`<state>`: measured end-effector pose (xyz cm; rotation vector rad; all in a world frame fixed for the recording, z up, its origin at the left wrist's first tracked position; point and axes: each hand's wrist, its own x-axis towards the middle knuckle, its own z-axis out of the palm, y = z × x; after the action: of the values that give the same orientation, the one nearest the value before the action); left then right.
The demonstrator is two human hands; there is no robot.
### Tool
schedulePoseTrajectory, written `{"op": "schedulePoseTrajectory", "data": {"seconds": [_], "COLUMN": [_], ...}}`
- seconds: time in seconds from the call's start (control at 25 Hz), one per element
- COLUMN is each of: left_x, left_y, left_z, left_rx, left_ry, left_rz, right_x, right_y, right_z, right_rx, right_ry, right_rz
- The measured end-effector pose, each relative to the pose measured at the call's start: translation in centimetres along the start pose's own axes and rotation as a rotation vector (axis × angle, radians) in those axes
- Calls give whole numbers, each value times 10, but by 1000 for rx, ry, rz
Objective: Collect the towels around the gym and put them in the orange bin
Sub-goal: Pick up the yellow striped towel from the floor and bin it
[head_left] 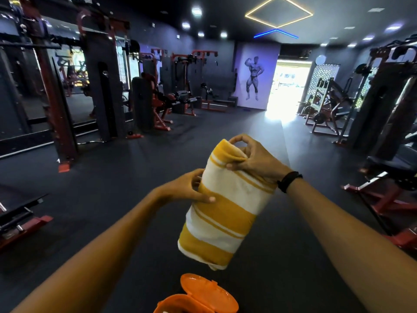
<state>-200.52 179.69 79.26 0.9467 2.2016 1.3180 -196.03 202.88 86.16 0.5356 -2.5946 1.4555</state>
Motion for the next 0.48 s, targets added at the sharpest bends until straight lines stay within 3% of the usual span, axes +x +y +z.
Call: {"op": "schedulePoseTrajectory", "data": {"seconds": [0.16,0.32,0.4,0.48], "left_x": [18,18,17,19], "left_y": [-3,-13,-12,-10], "left_z": [32,30,26,23], "left_rx": [1,-229,-418,-556], "left_ry": [237,455,524,521], "left_rz": [118,16,-59,-122], "right_x": [-1,-12,-24,-37], "right_y": [0,26,45,63], "right_z": [1,-2,0,6], "right_rx": [-124,-414,-234,154], "right_ry": [31,359,342,112], "right_rz": [-34,-10,179,374]}}
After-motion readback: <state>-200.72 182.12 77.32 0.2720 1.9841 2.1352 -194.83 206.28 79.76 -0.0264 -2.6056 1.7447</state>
